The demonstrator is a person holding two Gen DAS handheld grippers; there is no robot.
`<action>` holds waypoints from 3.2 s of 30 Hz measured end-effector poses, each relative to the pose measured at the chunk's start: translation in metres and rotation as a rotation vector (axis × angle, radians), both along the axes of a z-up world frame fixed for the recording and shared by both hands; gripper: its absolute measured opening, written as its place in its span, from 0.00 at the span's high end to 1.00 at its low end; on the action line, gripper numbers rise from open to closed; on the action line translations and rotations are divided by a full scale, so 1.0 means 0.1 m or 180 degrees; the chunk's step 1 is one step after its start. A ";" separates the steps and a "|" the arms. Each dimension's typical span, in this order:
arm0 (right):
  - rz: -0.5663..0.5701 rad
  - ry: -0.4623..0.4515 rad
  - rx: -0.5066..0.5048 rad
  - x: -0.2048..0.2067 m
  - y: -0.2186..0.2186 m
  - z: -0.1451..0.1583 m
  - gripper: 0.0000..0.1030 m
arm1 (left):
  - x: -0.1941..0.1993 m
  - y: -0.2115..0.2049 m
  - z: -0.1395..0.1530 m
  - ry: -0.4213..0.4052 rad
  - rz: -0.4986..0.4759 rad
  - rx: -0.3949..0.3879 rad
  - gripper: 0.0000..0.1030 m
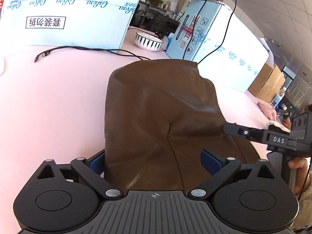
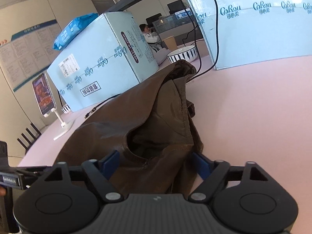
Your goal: Fold clothes
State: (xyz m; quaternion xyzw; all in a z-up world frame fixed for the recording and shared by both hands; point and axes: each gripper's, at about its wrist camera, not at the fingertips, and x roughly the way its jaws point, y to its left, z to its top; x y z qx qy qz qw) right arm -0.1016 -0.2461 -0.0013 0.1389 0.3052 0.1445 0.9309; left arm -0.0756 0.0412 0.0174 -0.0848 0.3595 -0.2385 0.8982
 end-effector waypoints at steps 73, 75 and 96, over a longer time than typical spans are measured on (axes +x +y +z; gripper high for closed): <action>0.0069 -0.0398 -0.0296 -0.13 -0.21 0.18 1.00 | 0.29 -0.53 0.25 -0.0743 -0.0181 0.1507 0.91; -0.0250 -0.0801 -0.0454 -0.24 -0.32 0.43 1.00 | 0.29 -0.30 0.46 -0.0880 0.0122 0.1214 0.92; 0.0640 0.0144 -0.0019 0.52 -0.06 0.02 0.07 | -0.63 1.99 0.19 0.0182 0.1787 -0.0762 0.19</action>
